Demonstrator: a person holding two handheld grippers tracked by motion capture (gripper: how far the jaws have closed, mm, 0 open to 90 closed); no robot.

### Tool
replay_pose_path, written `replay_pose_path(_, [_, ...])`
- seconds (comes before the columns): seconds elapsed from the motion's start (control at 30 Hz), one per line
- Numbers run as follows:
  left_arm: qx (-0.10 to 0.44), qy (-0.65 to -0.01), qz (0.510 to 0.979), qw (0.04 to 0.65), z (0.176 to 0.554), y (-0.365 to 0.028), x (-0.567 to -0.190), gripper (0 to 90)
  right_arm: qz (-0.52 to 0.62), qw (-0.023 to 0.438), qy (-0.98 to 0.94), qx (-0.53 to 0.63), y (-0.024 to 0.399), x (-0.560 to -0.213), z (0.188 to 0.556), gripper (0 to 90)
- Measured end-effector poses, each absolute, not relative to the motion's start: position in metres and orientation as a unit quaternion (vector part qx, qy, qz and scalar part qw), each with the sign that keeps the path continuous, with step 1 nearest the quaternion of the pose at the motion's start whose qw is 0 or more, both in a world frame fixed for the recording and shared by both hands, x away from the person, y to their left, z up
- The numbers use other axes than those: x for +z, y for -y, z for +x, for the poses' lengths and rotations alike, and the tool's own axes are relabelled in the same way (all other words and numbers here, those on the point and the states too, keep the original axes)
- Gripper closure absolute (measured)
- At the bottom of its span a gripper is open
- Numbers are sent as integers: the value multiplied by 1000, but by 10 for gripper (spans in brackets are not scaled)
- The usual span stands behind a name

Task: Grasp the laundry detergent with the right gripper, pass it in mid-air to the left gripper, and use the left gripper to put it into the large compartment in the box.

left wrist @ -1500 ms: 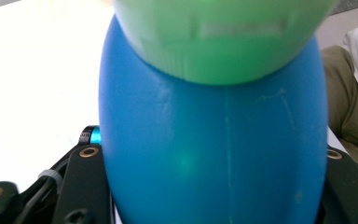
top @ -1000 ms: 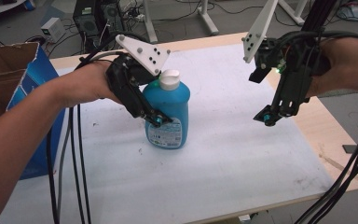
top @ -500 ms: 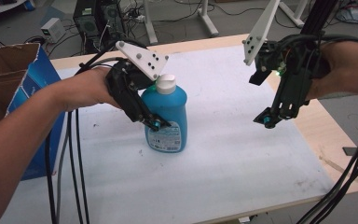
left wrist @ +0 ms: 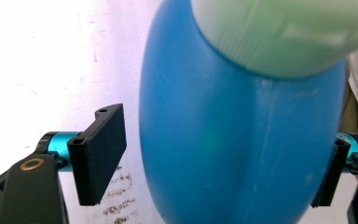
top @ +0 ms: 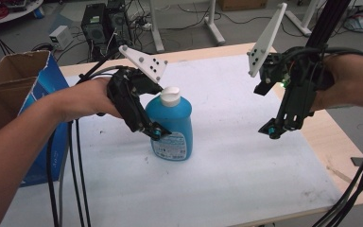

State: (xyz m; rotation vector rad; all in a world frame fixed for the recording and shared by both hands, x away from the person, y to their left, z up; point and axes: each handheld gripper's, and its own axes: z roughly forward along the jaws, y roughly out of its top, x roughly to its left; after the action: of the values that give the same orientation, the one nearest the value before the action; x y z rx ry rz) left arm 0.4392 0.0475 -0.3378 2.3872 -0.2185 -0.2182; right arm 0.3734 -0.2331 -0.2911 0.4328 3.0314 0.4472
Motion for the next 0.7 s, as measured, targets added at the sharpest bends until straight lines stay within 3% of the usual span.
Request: replay_pose_path(0.7, [-16, 57, 919, 390, 425, -78, -277, 202, 139, 31, -977, 157, 236, -284, 366, 12])
